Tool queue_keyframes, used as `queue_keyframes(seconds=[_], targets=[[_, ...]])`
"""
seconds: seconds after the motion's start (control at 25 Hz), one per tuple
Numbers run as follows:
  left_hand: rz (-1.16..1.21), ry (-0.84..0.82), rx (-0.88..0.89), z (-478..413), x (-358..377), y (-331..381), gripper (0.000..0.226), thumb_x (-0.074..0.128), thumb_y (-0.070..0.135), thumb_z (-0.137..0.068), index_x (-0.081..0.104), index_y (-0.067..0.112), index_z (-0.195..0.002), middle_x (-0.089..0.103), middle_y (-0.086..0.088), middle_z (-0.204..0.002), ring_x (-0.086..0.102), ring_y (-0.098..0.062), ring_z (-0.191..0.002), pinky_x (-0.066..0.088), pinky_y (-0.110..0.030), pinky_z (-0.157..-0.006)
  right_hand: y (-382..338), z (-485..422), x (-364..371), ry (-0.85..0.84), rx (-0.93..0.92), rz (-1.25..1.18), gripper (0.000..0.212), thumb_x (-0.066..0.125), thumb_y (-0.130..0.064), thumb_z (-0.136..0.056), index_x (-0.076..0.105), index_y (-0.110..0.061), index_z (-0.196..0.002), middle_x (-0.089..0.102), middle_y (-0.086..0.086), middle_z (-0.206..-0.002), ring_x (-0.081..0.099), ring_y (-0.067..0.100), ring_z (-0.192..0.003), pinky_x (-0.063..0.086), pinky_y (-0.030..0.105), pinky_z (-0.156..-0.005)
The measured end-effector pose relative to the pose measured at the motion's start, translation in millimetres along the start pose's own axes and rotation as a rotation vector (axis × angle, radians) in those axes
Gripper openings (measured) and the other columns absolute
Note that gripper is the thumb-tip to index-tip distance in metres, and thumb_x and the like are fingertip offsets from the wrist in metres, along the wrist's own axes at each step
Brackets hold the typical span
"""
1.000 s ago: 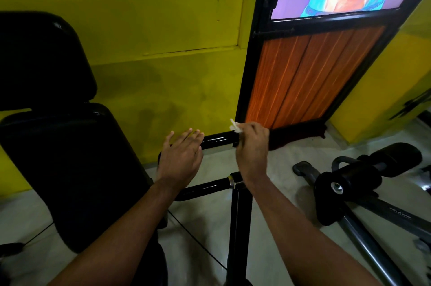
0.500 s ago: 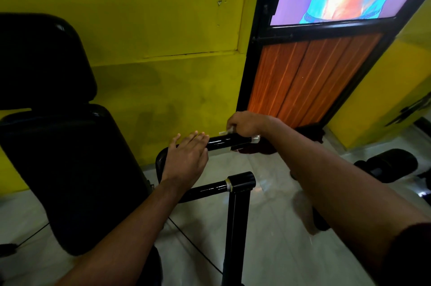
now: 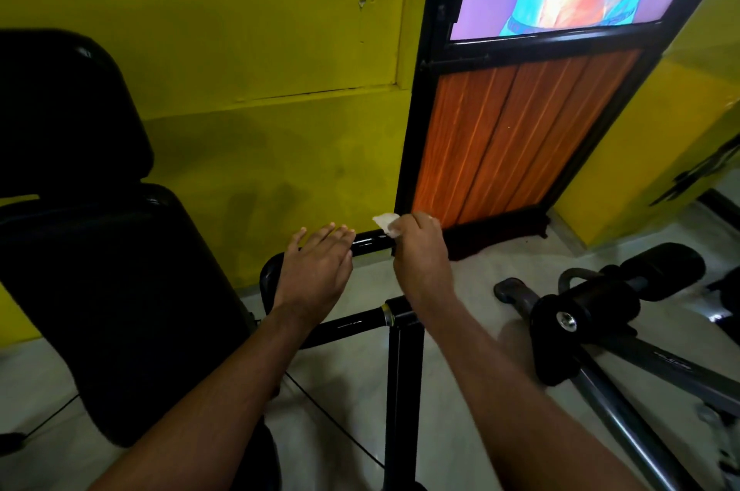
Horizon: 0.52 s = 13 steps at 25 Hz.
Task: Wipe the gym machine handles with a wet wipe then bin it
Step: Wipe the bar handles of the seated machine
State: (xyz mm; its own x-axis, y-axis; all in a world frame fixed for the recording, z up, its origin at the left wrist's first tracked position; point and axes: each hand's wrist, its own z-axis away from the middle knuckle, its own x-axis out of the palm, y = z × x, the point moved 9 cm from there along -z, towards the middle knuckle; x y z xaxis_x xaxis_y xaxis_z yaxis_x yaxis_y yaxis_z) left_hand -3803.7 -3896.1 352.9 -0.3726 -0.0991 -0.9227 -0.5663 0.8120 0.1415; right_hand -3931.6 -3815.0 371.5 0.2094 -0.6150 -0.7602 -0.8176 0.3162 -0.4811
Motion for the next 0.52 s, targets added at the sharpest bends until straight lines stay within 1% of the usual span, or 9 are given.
queue_keyframes(seconds=[0.04, 0.08, 0.16, 0.2, 0.28, 0.36, 0.4, 0.48, 0.52], targets=[[-0.009, -0.005, 0.004, 1.4, 0.2, -0.2, 0.047, 0.032, 0.033, -0.097, 0.063, 0.018, -0.128, 0.065, -0.001, -0.129, 0.056, -0.019, -0.125, 0.041, -0.049, -0.105, 13.2, 14.4, -2.5, 0.129, 0.16, -0.151, 0.023, 0.06, 0.007, -0.085, 0.064, -0.008, -0.102, 0.061, 0.008, -0.106, 0.054, 0.022, -0.099, 0.04, 0.017, -0.079], [-0.02, -0.015, 0.006, 2.4, 0.5, -0.8, 0.046, 0.033, 0.033, -0.097, 0.062, 0.018, -0.13, 0.064, -0.001, -0.131, 0.056, -0.018, -0.126, 0.04, -0.049, -0.105, 32.2, 29.2, 2.6, 0.237, 0.415, -0.385, 0.018, 0.061, 0.003, -0.088, 0.063, -0.008, -0.102, 0.063, 0.008, -0.104, 0.058, 0.02, -0.097, 0.039, 0.011, -0.074], [-0.044, -0.054, -0.001, 5.3, 1.1, -3.1, 0.044, 0.037, 0.032, -0.098, 0.057, 0.019, -0.135, 0.06, 0.0, -0.136, 0.052, -0.018, -0.13, 0.037, -0.049, -0.107, 54.7, 57.6, 51.5, 0.319, 1.02, -1.098, 0.022, 0.059, 0.003, -0.091, 0.062, -0.006, -0.111, 0.066, 0.007, -0.101, 0.063, 0.016, -0.088, 0.045, 0.013, -0.069], [-0.051, -0.083, -0.007, 8.0, 1.4, -4.8, 0.042, 0.041, 0.031, -0.1, 0.054, 0.02, -0.138, 0.056, 0.001, -0.141, 0.048, -0.018, -0.134, 0.034, -0.049, -0.109, 52.1, 60.8, 74.2, 0.363, 1.189, -1.433, 0.026, 0.054, 0.005, -0.093, 0.06, -0.004, -0.117, 0.064, 0.008, -0.101, 0.062, 0.015, -0.084, 0.048, 0.018, -0.07], [-0.063, -0.14, -0.025, 14.7, 1.1, -11.4, 0.045, 0.045, 0.031, -0.101, 0.046, 0.021, -0.145, 0.047, 0.002, -0.149, 0.039, -0.017, -0.14, 0.027, -0.049, -0.114, 41.8, 50.7, 95.6, 0.472, 1.336, -1.866, 0.022, 0.045, 0.006, -0.098, 0.058, -0.002, -0.113, 0.061, 0.009, -0.098, 0.06, 0.014, -0.083, 0.05, 0.024, -0.074], [-0.089, -0.167, -0.037, 22.5, -3.2, -17.9, 0.048, 0.043, 0.032, -0.102, 0.039, 0.023, -0.149, 0.039, 0.004, -0.154, 0.031, -0.016, -0.144, 0.021, -0.049, -0.117, 29.7, 42.7, 98.2, 0.483, 1.322, -1.958, 0.019, 0.04, -0.003, -0.102, 0.059, -0.007, -0.101, 0.063, 0.007, -0.094, 0.062, 0.015, -0.082, 0.051, 0.026, -0.075], [-0.107, -0.174, -0.043, 26.8, -6.2, -21.7, 0.049, 0.041, 0.033, -0.102, 0.036, 0.023, -0.15, 0.037, 0.004, -0.156, 0.029, -0.016, -0.145, 0.019, -0.048, -0.118, 23.4, 42.4, 98.2, 0.445, 1.287, -1.918, 0.019, 0.04, -0.006, -0.103, 0.059, -0.008, -0.104, 0.064, 0.006, -0.095, 0.063, 0.016, -0.083, 0.051, 0.027, -0.077], [-0.132, -0.179, -0.076, 37.6, -13.0, -30.7, 0.05, 0.039, 0.034, -0.103, 0.032, 0.024, -0.152, 0.032, 0.005, -0.158, 0.026, -0.015, -0.147, 0.016, -0.047, -0.118, 13.3, 51.4, 95.7, 0.33, 1.241, -1.739, 0.021, 0.042, -0.004, -0.102, 0.057, -0.008, -0.117, 0.064, 0.008, -0.099, 0.064, 0.016, -0.082, 0.052, 0.028, -0.082], [-0.139, -0.175, -0.099, 43.7, -17.5, -35.3, 0.051, 0.039, 0.034, -0.103, 0.032, 0.024, -0.152, 0.031, 0.005, -0.158, 0.025, -0.015, -0.147, 0.015, -0.046, -0.118, 10.0, 56.8, 94.2, 0.24, 1.215, -1.608, 0.021, 0.044, 0.0, -0.1, 0.057, -0.005, -0.116, 0.064, 0.012, -0.099, 0.063, 0.016, -0.076, 0.053, 0.027, -0.078]])
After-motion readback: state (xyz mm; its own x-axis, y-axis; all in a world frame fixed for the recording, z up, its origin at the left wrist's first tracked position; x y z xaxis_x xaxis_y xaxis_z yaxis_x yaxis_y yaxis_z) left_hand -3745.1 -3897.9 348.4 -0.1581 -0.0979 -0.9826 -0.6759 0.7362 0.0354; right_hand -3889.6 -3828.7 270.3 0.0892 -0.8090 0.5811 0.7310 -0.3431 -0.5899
